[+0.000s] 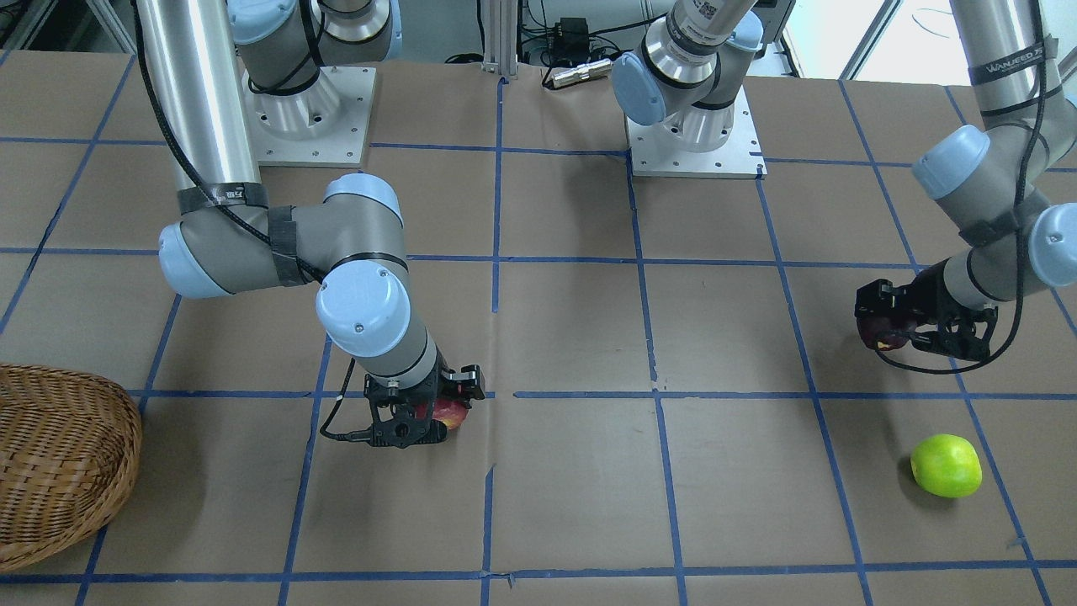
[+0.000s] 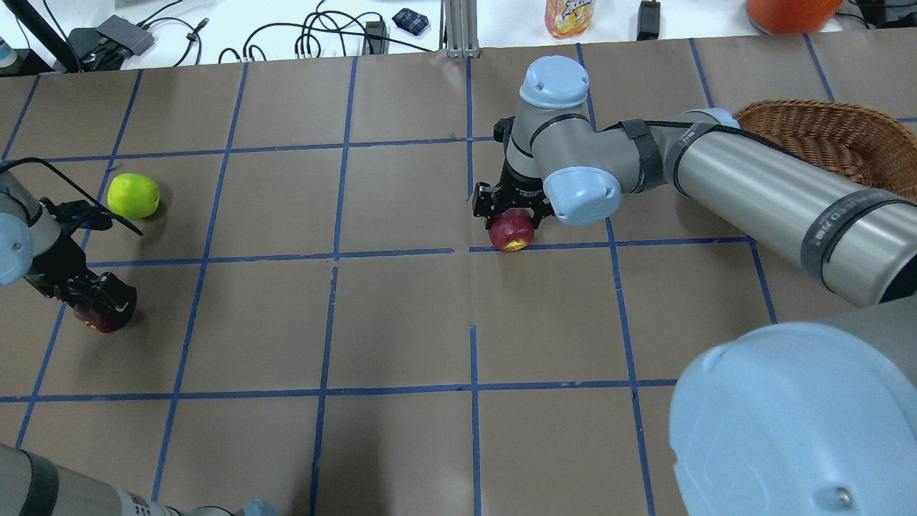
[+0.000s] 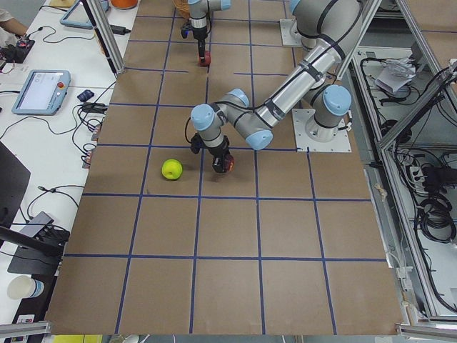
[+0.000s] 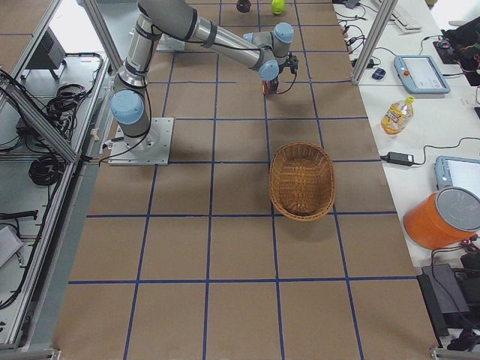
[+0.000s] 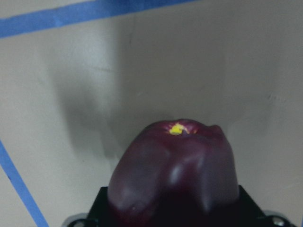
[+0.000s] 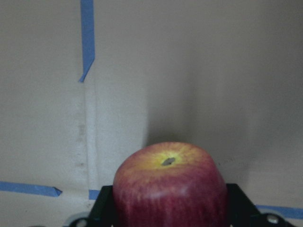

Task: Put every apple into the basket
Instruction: 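Drop the red apple in the basket with right while left carries dark apple, then release the dark apple at center with the left gripper, then reach for the green apple, then grasp the dark apple with the right gripper while the left grasps the green apple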

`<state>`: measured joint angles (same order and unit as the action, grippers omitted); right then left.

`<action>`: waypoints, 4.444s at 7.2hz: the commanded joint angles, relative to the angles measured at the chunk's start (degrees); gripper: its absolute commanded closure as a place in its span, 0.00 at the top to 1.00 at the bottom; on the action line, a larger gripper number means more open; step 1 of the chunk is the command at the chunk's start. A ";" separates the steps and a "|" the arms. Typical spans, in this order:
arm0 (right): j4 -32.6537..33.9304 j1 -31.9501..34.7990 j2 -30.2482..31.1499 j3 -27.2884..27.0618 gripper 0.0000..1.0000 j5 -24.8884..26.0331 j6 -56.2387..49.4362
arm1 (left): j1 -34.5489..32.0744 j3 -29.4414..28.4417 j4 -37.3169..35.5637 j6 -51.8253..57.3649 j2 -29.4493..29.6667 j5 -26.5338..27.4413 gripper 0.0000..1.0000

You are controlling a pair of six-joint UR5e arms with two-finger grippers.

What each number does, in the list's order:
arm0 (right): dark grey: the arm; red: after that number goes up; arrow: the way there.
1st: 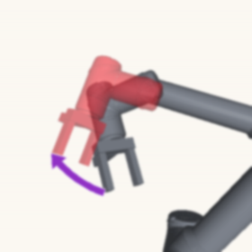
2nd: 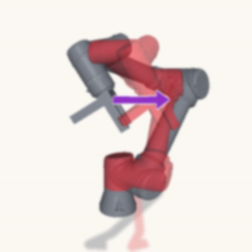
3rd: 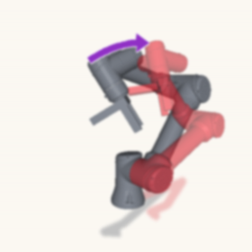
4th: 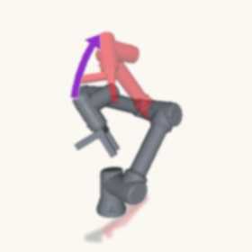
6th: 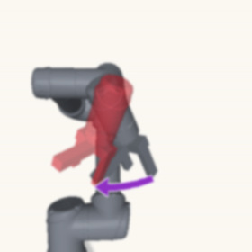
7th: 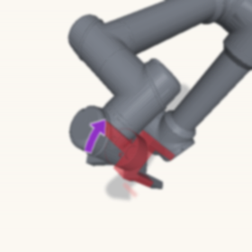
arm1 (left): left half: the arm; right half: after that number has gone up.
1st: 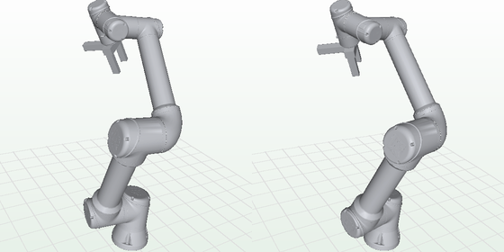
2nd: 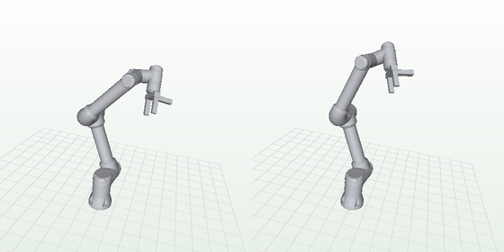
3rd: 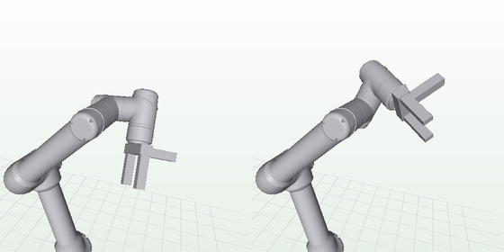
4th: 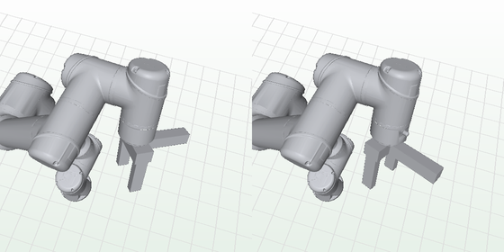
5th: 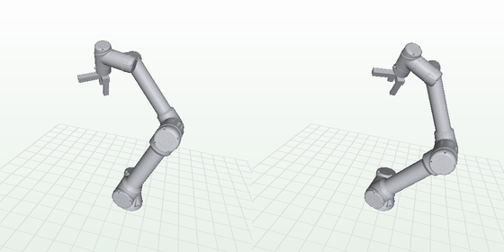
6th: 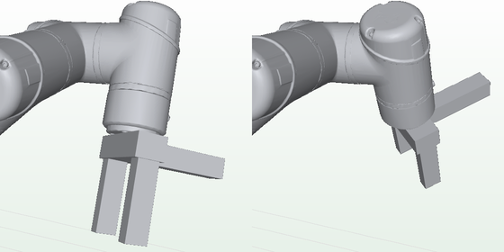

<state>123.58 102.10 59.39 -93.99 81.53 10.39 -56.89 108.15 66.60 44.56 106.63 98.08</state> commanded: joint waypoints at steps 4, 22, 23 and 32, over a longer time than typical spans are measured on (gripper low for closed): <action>-21.22 -13.18 13.10 8.45 0.00 3.54 -7.25 | -29.20 -5.03 1.52 -38.23 -2.76 -16.30 0.15; -14.64 -31.22 8.18 10.23 1.00 9.56 -31.83 | -18.56 -18.59 0.11 -28.03 5.06 -1.74 1.00; -15.73 -25.77 9.24 10.15 1.00 7.26 -23.39 | -16.35 -19.38 -1.90 -23.69 6.82 0.60 1.00; -5.80 0.73 -3.04 10.06 1.00 -6.20 12.99 | -11.32 -27.82 -5.52 -18.10 21.60 13.01 1.00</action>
<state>117.76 102.40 57.93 -83.88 77.24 22.17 -68.68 80.17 61.16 26.50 127.88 110.01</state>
